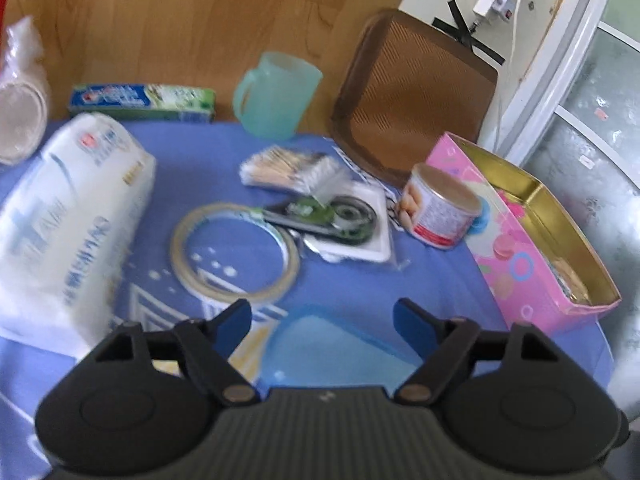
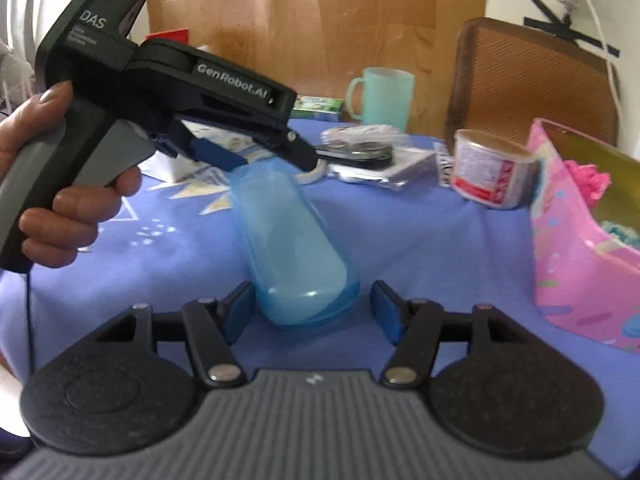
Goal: Organize soft objects
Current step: 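Carry the blue case into the pink tin and open the left tool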
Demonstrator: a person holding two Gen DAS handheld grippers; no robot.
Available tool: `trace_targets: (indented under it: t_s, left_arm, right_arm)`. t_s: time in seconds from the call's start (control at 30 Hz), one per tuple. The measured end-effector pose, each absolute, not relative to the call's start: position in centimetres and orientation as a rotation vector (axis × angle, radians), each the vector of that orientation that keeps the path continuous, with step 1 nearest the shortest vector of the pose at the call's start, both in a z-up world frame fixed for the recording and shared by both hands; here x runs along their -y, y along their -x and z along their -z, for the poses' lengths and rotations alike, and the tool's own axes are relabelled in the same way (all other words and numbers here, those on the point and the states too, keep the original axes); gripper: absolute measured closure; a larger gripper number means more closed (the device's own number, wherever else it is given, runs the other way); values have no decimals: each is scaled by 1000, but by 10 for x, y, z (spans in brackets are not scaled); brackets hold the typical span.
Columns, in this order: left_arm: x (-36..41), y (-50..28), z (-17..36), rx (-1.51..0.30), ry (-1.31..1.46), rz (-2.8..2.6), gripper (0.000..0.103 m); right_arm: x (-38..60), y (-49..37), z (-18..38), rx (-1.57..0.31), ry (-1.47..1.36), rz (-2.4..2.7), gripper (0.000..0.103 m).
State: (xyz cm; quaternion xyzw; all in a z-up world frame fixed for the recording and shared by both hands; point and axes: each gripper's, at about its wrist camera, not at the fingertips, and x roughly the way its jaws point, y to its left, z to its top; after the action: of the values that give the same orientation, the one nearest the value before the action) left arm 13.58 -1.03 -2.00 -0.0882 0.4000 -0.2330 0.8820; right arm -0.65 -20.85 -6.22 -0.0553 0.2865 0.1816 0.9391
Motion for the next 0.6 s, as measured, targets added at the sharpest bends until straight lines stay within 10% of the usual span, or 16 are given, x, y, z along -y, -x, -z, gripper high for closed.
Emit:
trace_targets:
  t_s: [0.6]
  left_arm:
    - [28,-81,24,-845,252,544,29]
  right_arm:
    - [241,34,61,-571,116,-348,41]
